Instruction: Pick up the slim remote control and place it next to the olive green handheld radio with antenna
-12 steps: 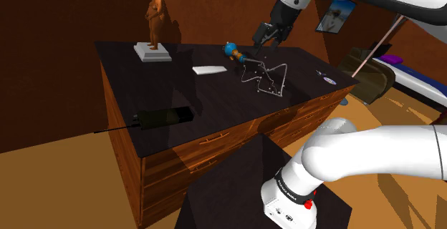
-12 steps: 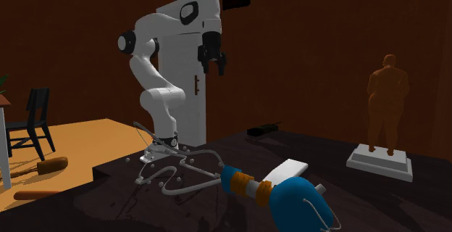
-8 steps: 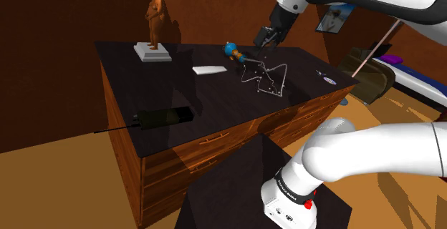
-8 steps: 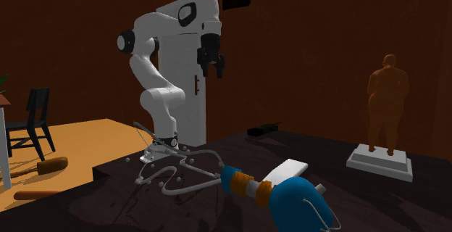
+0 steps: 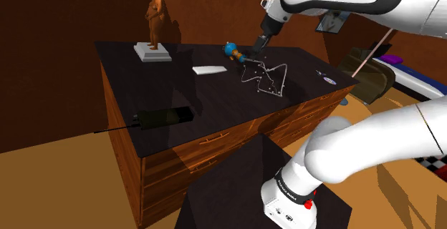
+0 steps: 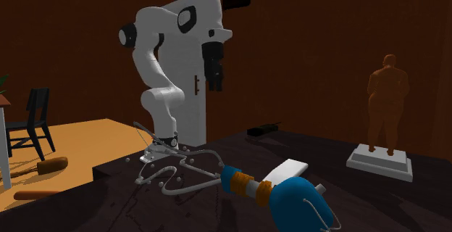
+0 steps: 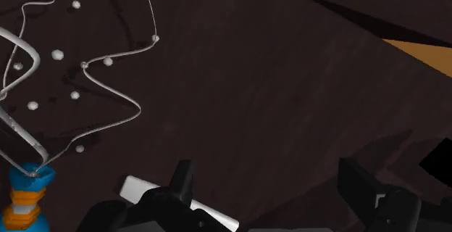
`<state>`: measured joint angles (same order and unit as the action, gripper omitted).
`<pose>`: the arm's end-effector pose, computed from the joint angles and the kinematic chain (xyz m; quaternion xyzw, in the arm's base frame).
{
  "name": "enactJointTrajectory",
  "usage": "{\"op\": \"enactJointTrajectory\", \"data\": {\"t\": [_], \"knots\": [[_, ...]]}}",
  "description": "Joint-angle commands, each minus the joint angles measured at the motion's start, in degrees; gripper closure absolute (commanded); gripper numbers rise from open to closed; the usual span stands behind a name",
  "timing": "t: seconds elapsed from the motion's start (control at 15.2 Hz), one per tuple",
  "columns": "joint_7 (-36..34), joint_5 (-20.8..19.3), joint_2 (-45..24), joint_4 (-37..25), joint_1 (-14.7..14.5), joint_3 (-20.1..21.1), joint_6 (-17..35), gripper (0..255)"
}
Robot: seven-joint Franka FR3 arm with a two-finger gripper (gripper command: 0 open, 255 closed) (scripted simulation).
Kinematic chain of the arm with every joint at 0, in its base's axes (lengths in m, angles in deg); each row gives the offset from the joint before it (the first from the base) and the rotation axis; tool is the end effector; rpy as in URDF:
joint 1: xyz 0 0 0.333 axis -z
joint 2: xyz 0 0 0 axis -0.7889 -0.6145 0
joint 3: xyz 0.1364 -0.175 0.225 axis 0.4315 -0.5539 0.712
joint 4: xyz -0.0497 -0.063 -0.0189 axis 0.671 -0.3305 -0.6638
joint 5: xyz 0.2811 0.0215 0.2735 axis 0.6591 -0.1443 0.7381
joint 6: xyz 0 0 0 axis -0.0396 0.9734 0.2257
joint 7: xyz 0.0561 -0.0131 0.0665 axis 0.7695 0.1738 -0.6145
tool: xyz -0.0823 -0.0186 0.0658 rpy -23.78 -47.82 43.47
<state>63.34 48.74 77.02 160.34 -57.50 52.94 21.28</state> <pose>0.3869 -0.1189 0.5480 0.9837 0.1662 0.0604 0.0331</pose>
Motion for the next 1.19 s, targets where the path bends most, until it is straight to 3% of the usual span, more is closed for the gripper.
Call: {"op": "enactJointTrajectory", "data": {"t": [0.0,0.33,0.66,1.12], "knots": [[7.0,0.1,-4.3,-1.6,-1.5,-3.4,2.6,0],[24.1,3.7,-16.2,-7.9,-5.5,-10.5,6.9,0],[42.2,11.4,-30.0,-16.4,-8.0,-15.2,9.1,0],[64.8,22.5,-49.3,-31.2,-4.8,-13.5,7.9,0]]}}
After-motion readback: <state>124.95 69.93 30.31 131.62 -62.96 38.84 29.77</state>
